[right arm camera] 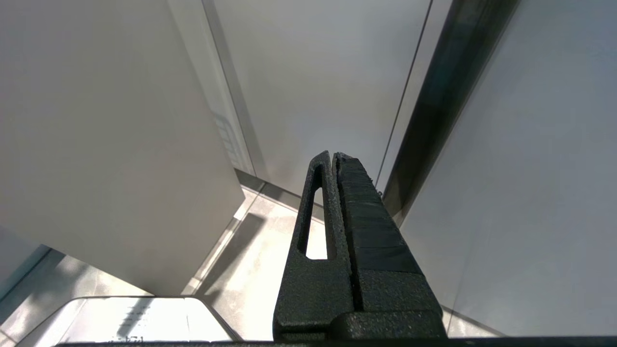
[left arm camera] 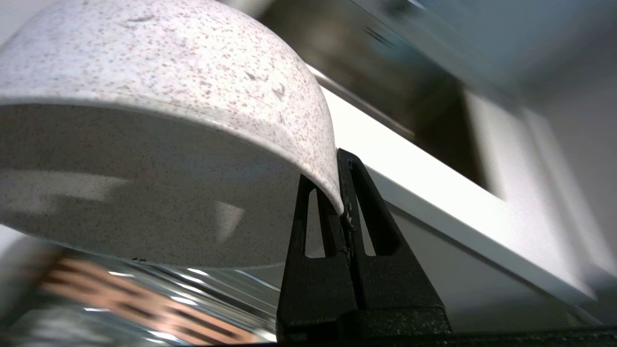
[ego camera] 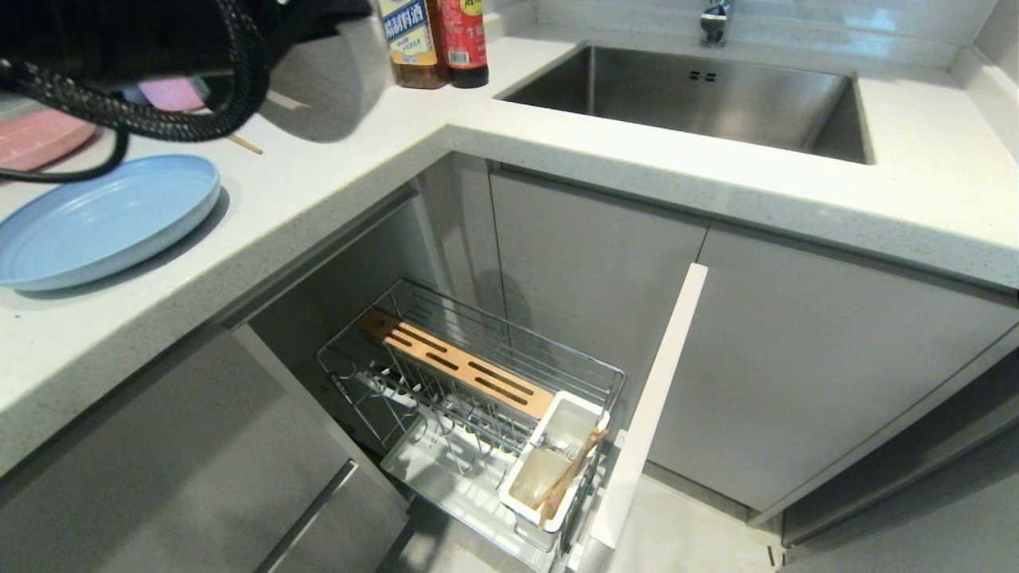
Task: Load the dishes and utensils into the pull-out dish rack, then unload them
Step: Take the bowl out of the cupboard
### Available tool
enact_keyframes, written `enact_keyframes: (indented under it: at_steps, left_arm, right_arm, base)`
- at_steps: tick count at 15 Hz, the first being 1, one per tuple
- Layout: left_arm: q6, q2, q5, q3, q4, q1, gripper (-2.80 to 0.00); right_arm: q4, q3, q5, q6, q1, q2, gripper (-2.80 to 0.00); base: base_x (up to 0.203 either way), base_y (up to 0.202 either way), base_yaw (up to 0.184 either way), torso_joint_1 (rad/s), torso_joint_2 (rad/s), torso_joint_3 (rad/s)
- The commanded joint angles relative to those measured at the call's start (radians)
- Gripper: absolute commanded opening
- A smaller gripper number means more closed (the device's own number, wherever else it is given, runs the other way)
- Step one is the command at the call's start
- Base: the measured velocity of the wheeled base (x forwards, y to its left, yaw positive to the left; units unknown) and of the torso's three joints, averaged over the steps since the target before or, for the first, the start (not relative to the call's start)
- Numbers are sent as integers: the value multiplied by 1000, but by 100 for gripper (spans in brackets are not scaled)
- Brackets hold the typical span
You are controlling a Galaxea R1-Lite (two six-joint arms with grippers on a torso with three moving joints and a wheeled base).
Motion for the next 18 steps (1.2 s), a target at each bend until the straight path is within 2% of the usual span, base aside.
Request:
enact_keyframes:
  at_steps: [1, 3, 6, 9, 11, 13, 15, 18]
  left_arm:
    - [39, 1, 101, -49, 23, 77, -280]
    - [68, 0, 135, -81, 114, 197, -280]
    - [71, -37, 141, -94, 287, 381, -280]
    - [72, -65, 66, -142, 495, 554, -280]
    - [69, -60, -13, -260, 719, 610, -280]
    - [74, -46, -134, -345, 852, 666, -280]
    - [84, -38, -157, -341, 921, 711, -280]
    - [85, -37, -165, -341, 1010, 717, -280]
  right_arm:
    - [0, 2, 0, 0, 0, 0, -280]
    - [0, 2, 0, 0, 0, 0, -280]
    - [0, 2, 0, 0, 0, 0, -280]
    - [0, 2, 0, 0, 0, 0, -280]
    - [0, 2, 0, 0, 0, 0, -280]
    - [0, 2, 0, 0, 0, 0, -280]
    - [0, 2, 0, 0, 0, 0, -280]
    - [0, 1, 0, 0, 0, 0, -280]
  base:
    - [0, 0, 0, 0, 0, 0]
    - [0, 0, 0, 0, 0, 0]
    - [0, 0, 0, 0, 0, 0]
    - [0, 0, 0, 0, 0, 0]
    - [0, 0, 0, 0, 0, 0]
    - [0, 0, 0, 0, 0, 0]
    - [0, 0, 0, 0, 0, 0]
    - [0, 0, 0, 0, 0, 0]
